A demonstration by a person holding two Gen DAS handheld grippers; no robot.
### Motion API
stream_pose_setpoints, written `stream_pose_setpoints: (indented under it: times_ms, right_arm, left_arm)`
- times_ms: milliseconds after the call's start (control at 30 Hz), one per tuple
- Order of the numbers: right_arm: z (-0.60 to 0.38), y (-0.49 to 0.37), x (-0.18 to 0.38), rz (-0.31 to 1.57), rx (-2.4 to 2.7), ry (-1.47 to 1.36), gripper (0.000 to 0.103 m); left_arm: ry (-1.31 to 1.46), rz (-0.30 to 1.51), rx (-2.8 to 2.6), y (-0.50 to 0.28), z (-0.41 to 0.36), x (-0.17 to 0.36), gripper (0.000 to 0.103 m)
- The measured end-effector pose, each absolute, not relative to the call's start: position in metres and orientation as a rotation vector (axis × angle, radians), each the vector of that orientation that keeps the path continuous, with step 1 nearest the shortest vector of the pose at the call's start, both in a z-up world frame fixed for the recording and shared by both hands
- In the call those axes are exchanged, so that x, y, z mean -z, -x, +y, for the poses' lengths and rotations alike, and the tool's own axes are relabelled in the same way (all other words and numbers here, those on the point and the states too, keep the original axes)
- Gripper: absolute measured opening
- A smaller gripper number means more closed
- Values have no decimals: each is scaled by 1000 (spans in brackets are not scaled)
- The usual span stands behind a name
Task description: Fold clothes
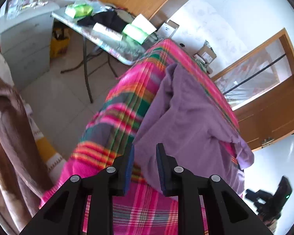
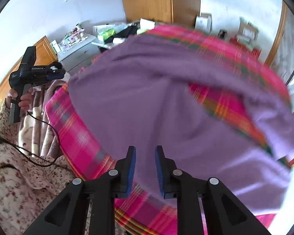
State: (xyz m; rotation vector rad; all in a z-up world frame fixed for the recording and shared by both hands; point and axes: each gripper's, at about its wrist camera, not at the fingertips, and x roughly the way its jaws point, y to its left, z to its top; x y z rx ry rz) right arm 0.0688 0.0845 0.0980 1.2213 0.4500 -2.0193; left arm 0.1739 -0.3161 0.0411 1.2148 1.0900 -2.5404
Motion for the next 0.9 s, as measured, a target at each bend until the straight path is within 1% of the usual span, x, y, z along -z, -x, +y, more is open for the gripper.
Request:
stream_pose_setpoints:
  times_ms: [67, 167, 200, 233, 267, 300, 367, 467, 533, 667, 767, 900]
  right_arm:
    - [83, -57, -133, 494, 2095, -1155, 20]
    - [80, -36, -185, 502, 2180, -1042, 20]
    - [78, -28, -202, 506, 2208, -1003, 20]
    - [74, -19, -216, 517, 2239, -961, 21]
    - [71, -9, -229, 525, 2266, -922, 21]
    - [68, 1, -235, 520, 2277, -905, 23]
    - [58, 25, -239, 518, 2289, -892, 25]
    - [47, 65, -218, 516, 2275, -976, 26]
    - [39, 90, -194, 539, 2251, -1043, 26]
    - [31, 135, -141, 552, 2192, -1172, 26]
    - [29, 166, -107, 496, 2161, -1258, 26]
    - [32, 198, -70, 388, 2124, -1371, 26]
  left_arm:
    - [-1224, 1031, 2580, -163, -316, -59, 24]
    - [-1251, 951, 2654, -133, -314, -90, 24]
    - [-1269, 926, 2679, -120, -314, -102, 26]
    - [-1274, 912, 2708, -109, -313, -111, 33]
    - [-1267, 898, 2740, -98, -313, -119, 38]
    - [-1271, 873, 2759, -86, -310, -123, 45]
    - [-1283, 826, 2793, -61, -306, -130, 46]
    - [-1350, 795, 2800, -26, -301, -123, 47]
    - [-1406, 785, 2777, 0, -302, -107, 47]
    - [-1532, 856, 2707, 38, -307, -74, 47]
    - [-1577, 878, 2652, 62, -314, -53, 47]
    - [-1633, 1007, 2595, 87, -331, -31, 47]
